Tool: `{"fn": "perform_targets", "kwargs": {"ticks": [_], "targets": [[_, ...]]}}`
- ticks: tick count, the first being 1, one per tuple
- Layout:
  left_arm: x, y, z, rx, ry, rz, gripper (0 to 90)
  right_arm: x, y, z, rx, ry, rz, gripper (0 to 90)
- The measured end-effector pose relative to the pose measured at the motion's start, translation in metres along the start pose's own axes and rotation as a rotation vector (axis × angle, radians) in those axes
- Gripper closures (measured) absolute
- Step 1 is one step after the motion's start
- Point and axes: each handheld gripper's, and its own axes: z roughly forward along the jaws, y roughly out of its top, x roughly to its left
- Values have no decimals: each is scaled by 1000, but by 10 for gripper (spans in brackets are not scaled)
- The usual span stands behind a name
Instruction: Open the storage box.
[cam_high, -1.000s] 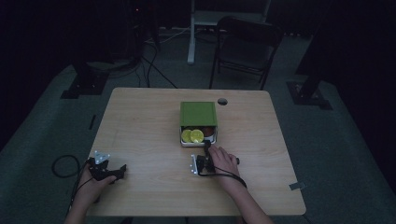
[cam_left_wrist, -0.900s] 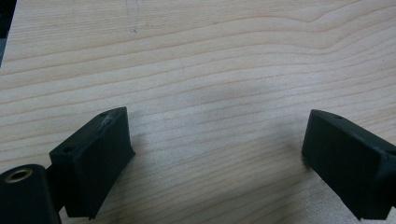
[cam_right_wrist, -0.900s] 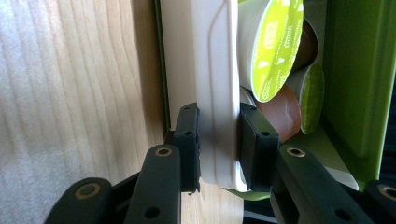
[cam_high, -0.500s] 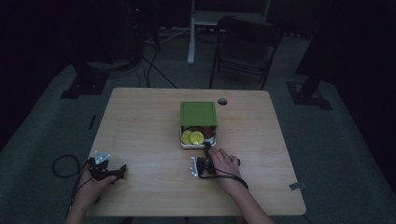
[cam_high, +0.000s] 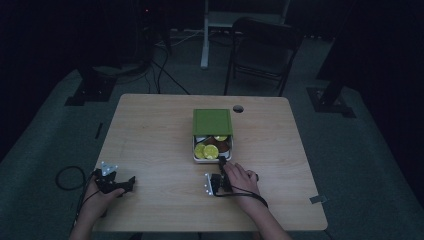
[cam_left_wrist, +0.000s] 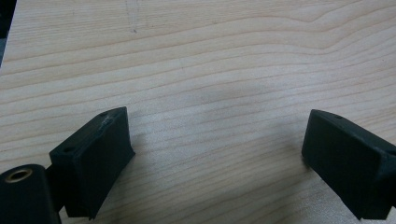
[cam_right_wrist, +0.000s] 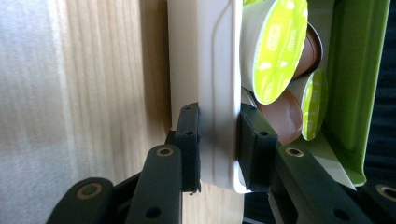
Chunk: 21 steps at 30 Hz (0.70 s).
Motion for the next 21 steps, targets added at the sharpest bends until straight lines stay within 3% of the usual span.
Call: {"fn": "perform_targets", "kwargs": {"ticks": [21], "targets": [[0,0,0,3,1,0,86,11,-2,-25,-22,4,-26,723]]}}
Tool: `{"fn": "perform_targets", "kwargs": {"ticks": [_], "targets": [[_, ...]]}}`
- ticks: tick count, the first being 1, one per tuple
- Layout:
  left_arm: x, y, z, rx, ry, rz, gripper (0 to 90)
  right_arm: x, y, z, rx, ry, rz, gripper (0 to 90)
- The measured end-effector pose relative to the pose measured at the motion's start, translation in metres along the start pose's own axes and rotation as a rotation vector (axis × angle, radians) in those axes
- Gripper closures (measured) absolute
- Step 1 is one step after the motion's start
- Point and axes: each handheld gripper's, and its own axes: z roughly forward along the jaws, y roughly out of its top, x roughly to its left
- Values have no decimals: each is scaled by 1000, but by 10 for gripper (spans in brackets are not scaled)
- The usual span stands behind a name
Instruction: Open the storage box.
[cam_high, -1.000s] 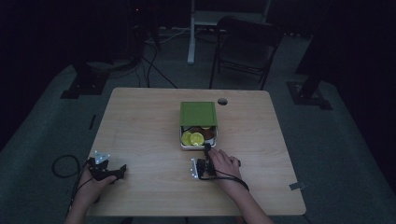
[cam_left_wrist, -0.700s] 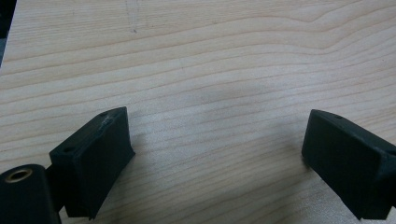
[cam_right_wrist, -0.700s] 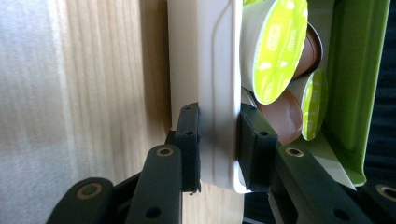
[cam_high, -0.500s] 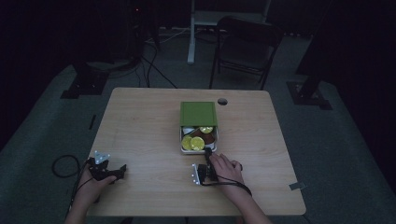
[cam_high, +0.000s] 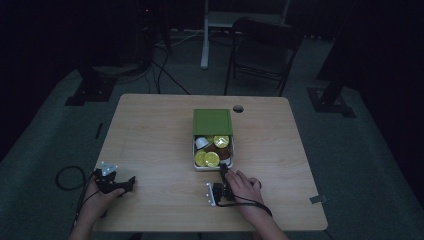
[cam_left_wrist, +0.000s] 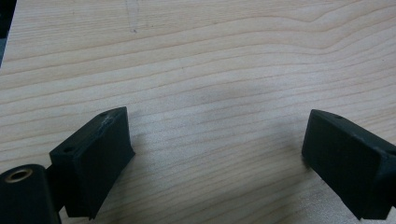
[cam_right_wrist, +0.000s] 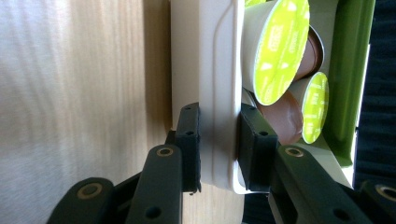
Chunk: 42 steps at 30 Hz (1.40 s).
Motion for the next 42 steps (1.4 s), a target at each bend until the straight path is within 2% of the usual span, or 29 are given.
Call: {"fn": "perform_targets", "kwargs": {"ticks": [17,42], "targets": [[0,0,0,-1,0,-1,86,12,-1,-18,0,12,-26,726],[0,0,0,-2,0,-1,86,18,1,-37,-18,27,-42,723]]}}
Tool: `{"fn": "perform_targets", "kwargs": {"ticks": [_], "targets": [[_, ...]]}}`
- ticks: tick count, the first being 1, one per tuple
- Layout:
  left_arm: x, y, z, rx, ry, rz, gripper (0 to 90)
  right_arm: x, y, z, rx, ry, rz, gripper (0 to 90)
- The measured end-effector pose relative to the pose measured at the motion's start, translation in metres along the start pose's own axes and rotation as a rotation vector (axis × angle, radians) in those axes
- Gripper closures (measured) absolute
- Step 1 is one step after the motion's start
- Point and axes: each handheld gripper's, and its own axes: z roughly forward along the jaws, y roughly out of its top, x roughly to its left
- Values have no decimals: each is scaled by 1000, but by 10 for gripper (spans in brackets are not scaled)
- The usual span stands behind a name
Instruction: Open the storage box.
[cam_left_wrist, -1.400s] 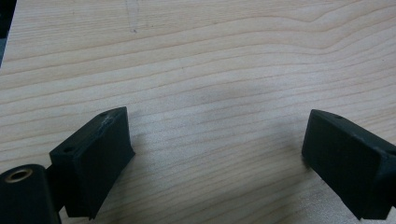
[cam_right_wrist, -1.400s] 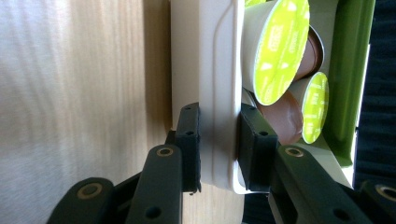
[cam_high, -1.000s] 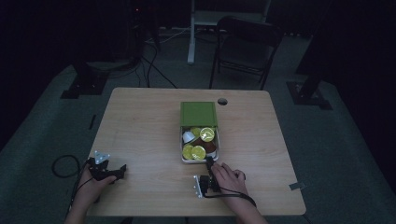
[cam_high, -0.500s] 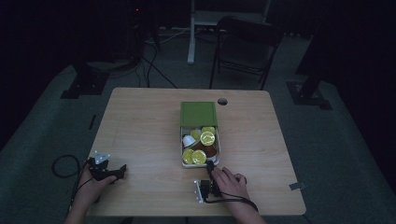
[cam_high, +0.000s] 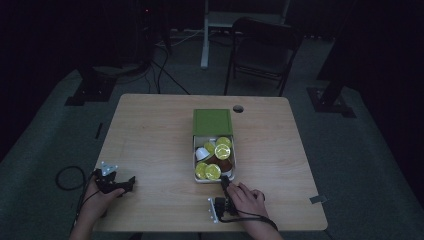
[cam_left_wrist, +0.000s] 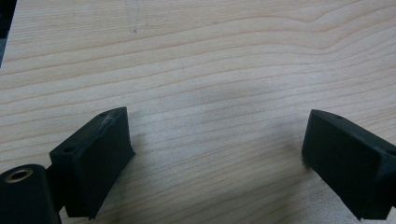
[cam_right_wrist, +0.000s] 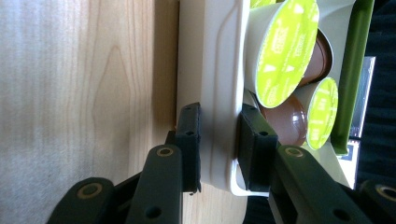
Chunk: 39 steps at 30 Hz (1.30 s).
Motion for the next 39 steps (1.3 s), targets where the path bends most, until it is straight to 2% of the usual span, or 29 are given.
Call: {"fn": "perform_targets", "kwargs": {"ticks": [9,13,17,21,24,32,37,39], "targets": [[0,0,0,0,0,0,86,1,1,-4,-7,6,3,722],[0,0,0,0,0,0,86,-1,2,-6,-1,24,27,700],[0,0,0,0,0,0,86,-6,1,-12,-42,41,45,646],[0,0,0,0,0,0,86,-13,-1,-19,-65,55,103,635],[0,0,0,0,0,0,86,-19,-3,-23,-84,84,156,600],[0,0,0,0,0,0,86,-33,-18,-30,-136,108,300,613],[0,0,0,0,0,0,86,-38,-29,-33,-145,126,373,614],[0,0,0,0,0,0,86,-39,-35,-33,-142,139,415,613]]}}
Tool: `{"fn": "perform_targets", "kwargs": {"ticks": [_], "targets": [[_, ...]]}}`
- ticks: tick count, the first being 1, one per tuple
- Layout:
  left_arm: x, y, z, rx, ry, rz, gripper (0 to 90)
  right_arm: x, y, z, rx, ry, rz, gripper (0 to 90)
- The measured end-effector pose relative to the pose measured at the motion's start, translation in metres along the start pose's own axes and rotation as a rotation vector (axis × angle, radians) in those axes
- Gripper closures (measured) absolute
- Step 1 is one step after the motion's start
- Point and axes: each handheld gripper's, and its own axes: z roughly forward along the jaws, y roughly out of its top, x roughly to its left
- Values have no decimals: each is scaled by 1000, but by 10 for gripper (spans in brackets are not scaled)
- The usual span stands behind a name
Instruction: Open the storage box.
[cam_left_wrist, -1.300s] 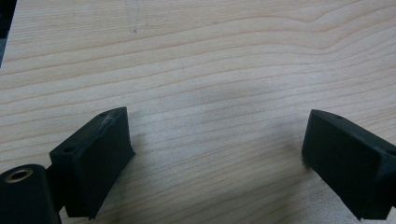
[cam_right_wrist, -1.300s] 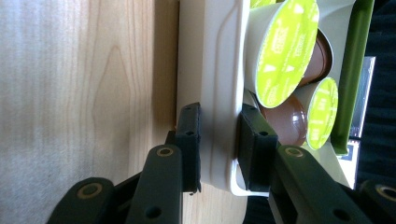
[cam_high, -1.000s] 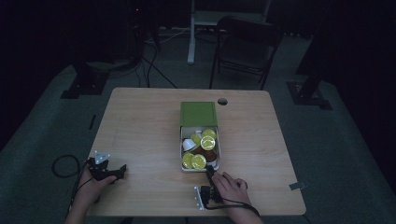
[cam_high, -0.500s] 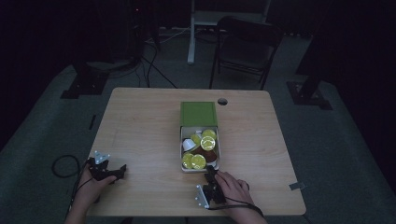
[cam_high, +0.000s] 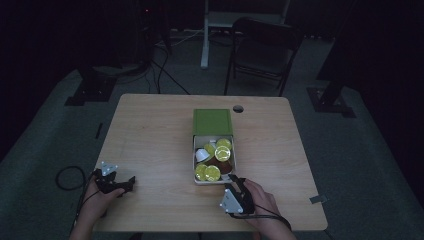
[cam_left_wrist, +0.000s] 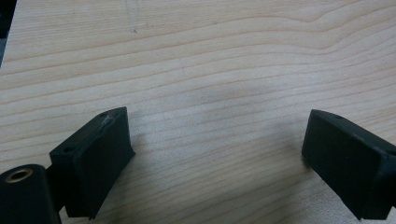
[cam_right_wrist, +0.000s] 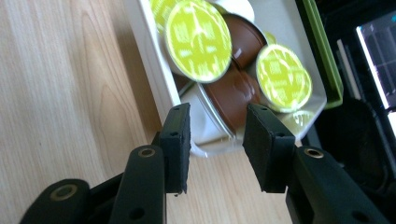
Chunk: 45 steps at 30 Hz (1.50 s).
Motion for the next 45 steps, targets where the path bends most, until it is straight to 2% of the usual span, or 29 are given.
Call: {"fn": "perform_targets", "kwargs": {"ticks": [3,9,14,19,38,45], "targets": [[0,0,0,0,0,0,86,-5,-9,-2,13,-6,30,612],[0,0,0,-2,0,0,86,-18,-27,-5,13,-12,138,603],[0,0,0,-1,0,0,86,-24,-40,-5,25,-7,199,605],[0,0,0,-1,0,0,86,-28,-52,-3,22,8,279,609],[0,0,0,-1,0,0,86,-41,-98,5,45,13,501,615],[0,0,0,-1,0,0,86,-46,-118,7,42,46,607,584]]}}
